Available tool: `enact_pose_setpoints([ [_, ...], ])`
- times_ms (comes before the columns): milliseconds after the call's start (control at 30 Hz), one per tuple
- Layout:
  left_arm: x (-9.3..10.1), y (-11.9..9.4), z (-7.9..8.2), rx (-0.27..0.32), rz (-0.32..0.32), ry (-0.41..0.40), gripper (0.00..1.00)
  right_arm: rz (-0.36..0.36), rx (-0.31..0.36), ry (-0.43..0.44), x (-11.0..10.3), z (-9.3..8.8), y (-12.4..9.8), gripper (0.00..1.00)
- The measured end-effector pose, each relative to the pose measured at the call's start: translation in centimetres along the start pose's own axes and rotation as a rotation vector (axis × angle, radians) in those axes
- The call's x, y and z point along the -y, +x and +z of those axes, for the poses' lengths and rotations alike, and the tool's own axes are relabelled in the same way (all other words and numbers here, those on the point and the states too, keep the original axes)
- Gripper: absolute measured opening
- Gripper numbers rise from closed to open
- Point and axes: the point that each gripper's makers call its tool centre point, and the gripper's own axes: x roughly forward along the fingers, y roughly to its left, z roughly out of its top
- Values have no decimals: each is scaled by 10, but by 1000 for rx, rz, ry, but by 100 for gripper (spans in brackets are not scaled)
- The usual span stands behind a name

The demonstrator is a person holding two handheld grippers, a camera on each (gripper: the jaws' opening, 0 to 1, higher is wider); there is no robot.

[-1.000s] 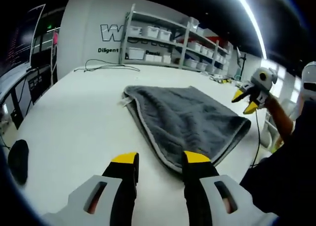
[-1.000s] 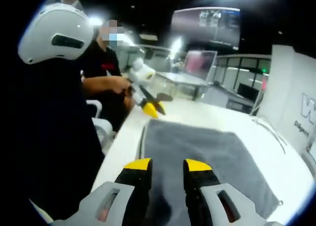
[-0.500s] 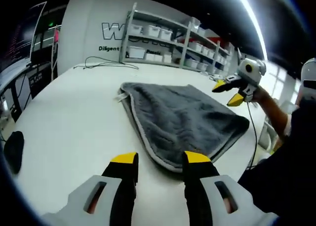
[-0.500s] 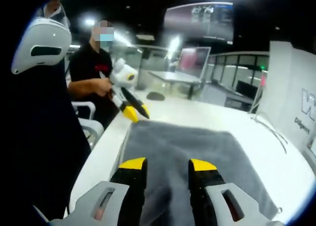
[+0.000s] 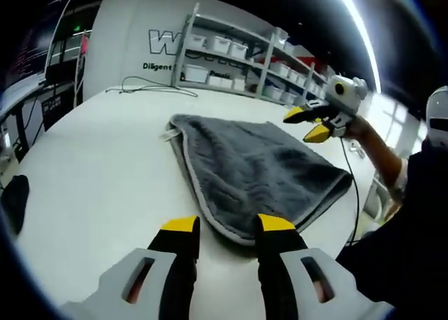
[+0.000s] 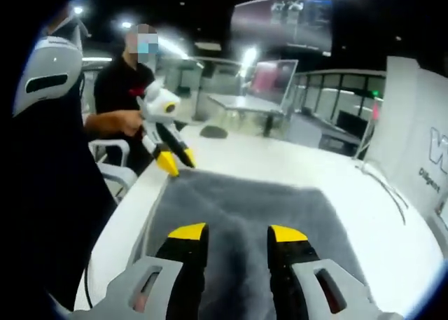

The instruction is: Open the folded towel by lifting each exposed corner and separating the folded layers until the towel lies flat within the target outline without major curled edges

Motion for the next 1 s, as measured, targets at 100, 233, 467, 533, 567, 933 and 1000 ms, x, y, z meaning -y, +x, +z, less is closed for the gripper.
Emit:
enact_pose_setpoints([
  [100, 1, 1, 0, 0, -3, -3, 30, 7, 3, 7, 7, 9, 3, 31],
  [233, 4, 1, 3, 13, -8, -6, 30, 22, -9, -17, 12, 16, 6, 32],
  [467, 8, -1, 9, 31, -10, -11, 30, 50, -30, -47, 25, 27, 12, 32],
  [533, 9, -2, 9, 29, -7, -4, 30, 59, -49, -70, 24, 27, 15, 32],
  [567, 8, -2, 8, 29, -6, -5, 30, 60, -52, -74, 25, 28, 15, 32],
  [933, 9, 3, 10, 54, -8, -33, 29, 71, -75, -121, 57, 43, 23, 32],
  [1000, 11, 2, 10, 57, -12, -38, 28, 72, -72, -126, 61, 45, 25, 32],
])
